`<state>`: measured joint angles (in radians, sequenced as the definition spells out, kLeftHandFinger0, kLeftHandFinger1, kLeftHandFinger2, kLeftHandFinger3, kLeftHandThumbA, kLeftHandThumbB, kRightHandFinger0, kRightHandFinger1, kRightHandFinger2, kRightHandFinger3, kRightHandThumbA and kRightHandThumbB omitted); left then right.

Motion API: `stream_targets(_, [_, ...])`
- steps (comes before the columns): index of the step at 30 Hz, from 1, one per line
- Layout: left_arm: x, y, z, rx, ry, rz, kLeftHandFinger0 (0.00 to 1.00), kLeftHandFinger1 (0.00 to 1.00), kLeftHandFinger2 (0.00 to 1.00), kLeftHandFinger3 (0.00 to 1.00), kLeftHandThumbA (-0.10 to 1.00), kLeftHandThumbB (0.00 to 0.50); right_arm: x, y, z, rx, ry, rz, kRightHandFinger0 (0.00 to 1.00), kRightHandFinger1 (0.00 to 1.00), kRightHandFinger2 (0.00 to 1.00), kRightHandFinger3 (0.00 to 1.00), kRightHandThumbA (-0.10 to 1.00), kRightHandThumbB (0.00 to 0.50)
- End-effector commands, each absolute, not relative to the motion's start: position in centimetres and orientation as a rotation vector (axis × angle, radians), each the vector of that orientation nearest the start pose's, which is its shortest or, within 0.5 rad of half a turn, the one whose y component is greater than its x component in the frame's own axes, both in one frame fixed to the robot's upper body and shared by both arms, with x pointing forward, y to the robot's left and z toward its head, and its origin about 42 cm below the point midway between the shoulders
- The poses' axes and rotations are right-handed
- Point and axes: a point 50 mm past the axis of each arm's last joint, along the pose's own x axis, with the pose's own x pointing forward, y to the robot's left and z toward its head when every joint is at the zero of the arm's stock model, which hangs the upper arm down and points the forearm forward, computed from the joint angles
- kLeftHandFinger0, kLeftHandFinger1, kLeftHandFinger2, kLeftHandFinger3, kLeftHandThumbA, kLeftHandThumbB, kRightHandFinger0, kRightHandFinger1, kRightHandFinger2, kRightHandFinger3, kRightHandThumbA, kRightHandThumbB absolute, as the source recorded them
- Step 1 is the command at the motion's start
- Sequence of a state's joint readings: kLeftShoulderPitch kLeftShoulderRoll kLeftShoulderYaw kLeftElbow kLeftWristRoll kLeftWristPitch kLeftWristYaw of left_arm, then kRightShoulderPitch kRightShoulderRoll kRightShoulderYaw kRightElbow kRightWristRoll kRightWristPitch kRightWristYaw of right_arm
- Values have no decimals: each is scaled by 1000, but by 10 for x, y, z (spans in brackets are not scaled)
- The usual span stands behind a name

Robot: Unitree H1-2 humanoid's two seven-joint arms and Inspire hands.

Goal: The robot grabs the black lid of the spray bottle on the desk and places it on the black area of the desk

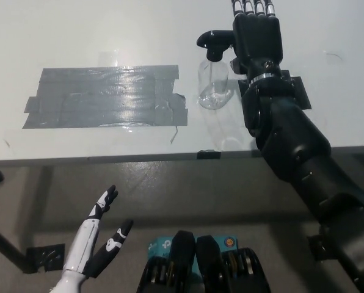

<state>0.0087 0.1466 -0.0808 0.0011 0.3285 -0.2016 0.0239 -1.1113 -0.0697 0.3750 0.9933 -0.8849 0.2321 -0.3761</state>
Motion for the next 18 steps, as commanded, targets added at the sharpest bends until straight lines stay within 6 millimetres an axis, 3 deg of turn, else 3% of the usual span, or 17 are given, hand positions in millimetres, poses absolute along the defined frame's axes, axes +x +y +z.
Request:
stream_targets(1, [283,231,119,474,-275,-102,1000,1000,1000,1000,868,0,564,-84,346,-1307,-449,-225,1000,1000,1000,1000,1000,362])
stream_targets(18, [286,229,124,499,-291,-111,1000,1000,1000,1000,882,0,569,-78,353,-1317,-446,-193,1000,1000,1000,1000,1000,368])
